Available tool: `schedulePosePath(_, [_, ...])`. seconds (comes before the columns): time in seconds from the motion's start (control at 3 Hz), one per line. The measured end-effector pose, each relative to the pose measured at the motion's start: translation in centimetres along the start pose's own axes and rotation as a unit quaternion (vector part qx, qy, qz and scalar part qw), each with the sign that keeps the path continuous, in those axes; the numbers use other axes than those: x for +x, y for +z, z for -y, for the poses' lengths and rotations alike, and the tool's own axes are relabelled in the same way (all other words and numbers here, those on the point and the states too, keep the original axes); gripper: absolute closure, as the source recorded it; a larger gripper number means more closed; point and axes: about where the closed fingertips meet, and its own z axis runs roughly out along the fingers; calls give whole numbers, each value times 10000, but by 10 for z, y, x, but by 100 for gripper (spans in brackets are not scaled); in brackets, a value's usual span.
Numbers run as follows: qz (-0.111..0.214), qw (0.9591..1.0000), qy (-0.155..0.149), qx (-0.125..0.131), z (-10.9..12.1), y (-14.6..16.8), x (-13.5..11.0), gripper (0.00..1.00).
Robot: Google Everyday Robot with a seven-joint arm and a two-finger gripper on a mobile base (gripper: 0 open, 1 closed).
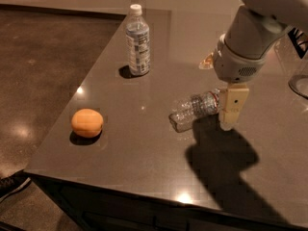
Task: Move water bottle near blue plastic bottle
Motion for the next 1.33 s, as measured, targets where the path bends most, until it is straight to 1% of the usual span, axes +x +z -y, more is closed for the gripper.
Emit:
schedulePosePath(0.33, [-162, 9996, -159, -152, -1, 22, 3, 1])
schedulePosePath(0.67, [-264, 9989, -259, -280, -1, 33, 5, 23])
schedulePosePath(1.0, [-302, 9983, -364, -346, 2, 36, 0, 46])
schedulePosePath(1.33, [-278, 9981, -406, -376, 13, 34, -7, 70])
